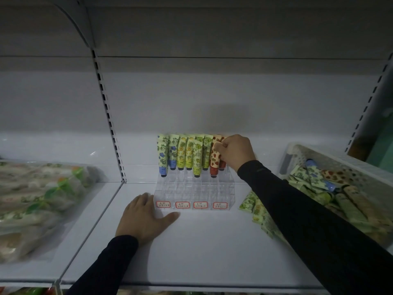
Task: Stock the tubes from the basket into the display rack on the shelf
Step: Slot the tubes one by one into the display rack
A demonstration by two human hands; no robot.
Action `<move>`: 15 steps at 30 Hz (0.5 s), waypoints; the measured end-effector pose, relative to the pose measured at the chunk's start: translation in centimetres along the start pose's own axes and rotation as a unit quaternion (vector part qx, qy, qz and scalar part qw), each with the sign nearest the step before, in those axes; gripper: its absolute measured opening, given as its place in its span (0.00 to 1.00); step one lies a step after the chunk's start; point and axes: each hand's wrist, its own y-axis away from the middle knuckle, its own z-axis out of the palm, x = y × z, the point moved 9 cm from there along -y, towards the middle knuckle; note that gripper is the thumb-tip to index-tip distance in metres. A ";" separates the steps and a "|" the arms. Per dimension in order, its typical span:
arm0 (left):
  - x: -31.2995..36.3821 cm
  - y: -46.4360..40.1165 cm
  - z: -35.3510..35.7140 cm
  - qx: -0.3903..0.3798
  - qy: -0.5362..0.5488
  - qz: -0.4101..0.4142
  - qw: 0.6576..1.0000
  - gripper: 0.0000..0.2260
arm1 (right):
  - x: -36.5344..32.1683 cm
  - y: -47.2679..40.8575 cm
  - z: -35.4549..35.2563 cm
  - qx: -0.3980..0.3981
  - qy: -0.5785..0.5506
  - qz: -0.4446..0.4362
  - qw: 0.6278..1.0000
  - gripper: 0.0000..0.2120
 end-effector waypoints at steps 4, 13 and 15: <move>-0.1 0.0 0.1 -0.002 0.001 0.000 1.000 0.33 | 0.5 0.1 0.3 0.000 -0.056 0.006 0.998 0.23; 0.1 0.2 -0.3 -0.007 0.017 -0.014 1.000 0.29 | 1.2 1.2 0.4 -0.025 -0.046 -0.001 0.999 0.31; 0.1 0.4 -0.4 -0.012 0.024 -0.017 1.000 0.30 | 1.2 1.5 -0.2 -0.021 -0.035 -0.004 0.999 0.32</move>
